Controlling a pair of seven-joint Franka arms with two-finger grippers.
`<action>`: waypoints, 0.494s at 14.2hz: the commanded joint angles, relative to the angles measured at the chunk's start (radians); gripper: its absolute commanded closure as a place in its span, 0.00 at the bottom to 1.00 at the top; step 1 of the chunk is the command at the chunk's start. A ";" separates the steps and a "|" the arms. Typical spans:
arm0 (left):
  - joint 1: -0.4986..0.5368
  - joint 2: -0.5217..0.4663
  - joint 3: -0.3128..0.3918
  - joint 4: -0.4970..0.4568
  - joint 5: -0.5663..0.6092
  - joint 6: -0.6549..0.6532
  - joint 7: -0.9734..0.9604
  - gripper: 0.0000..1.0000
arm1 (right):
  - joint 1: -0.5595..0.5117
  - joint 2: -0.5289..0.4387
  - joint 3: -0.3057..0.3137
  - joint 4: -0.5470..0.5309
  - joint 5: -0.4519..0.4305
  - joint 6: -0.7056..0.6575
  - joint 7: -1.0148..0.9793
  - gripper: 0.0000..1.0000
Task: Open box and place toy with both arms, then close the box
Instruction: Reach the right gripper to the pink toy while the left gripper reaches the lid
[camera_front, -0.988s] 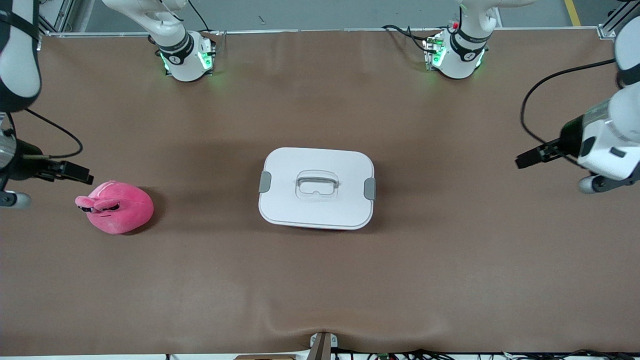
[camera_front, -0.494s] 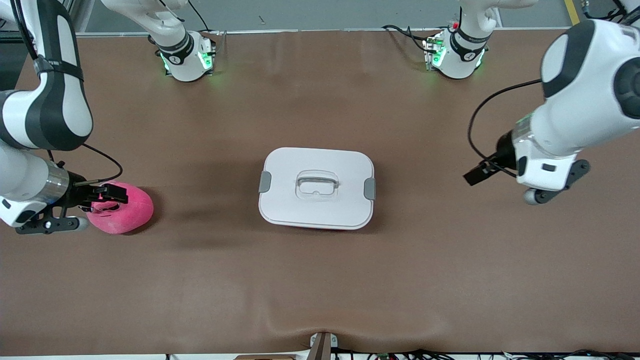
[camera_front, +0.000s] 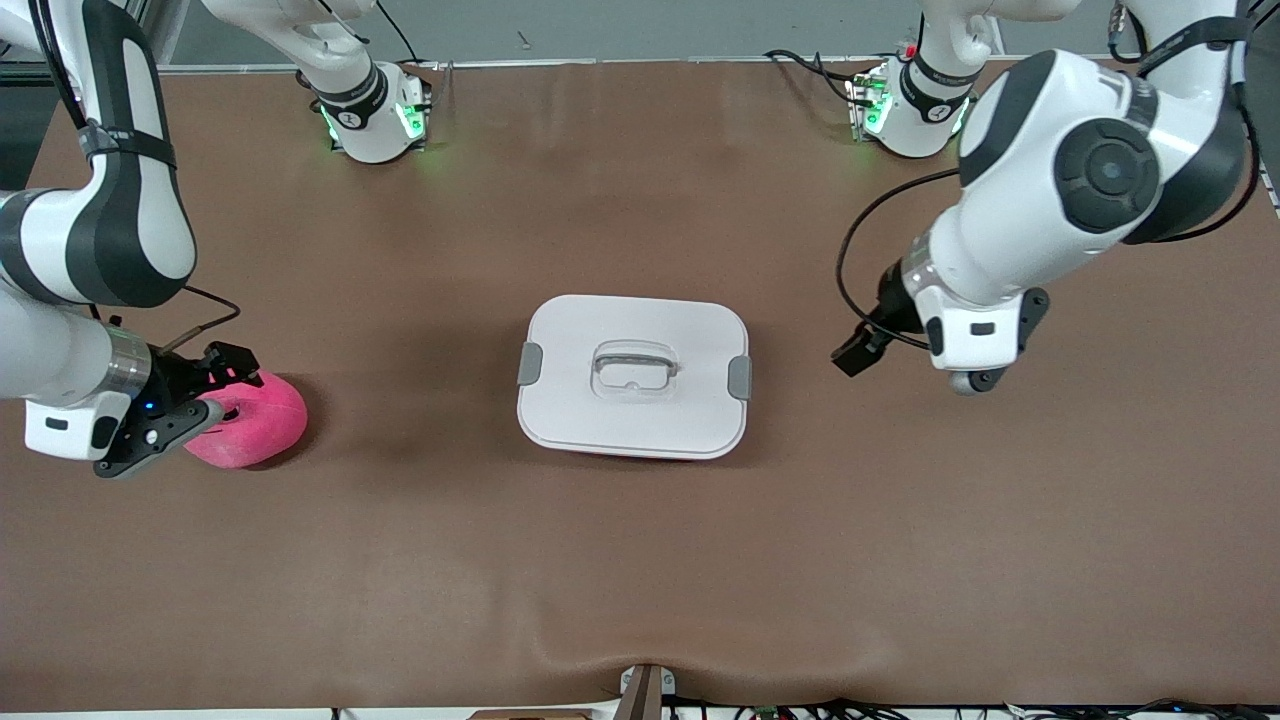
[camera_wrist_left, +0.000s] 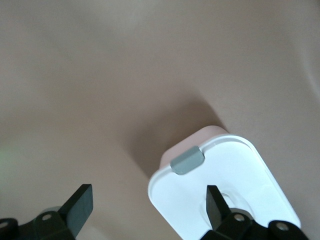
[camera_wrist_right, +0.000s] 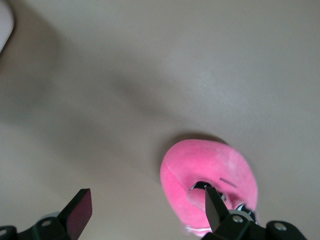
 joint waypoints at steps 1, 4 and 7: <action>-0.055 0.036 0.009 0.038 -0.015 0.031 -0.150 0.00 | -0.032 -0.028 0.000 -0.028 -0.016 0.000 -0.269 0.00; -0.111 0.064 0.009 0.039 -0.015 0.106 -0.323 0.00 | -0.036 -0.028 -0.002 -0.046 -0.052 0.017 -0.422 0.00; -0.164 0.093 0.009 0.041 -0.015 0.173 -0.472 0.00 | -0.036 -0.025 -0.002 -0.058 -0.107 0.031 -0.570 0.00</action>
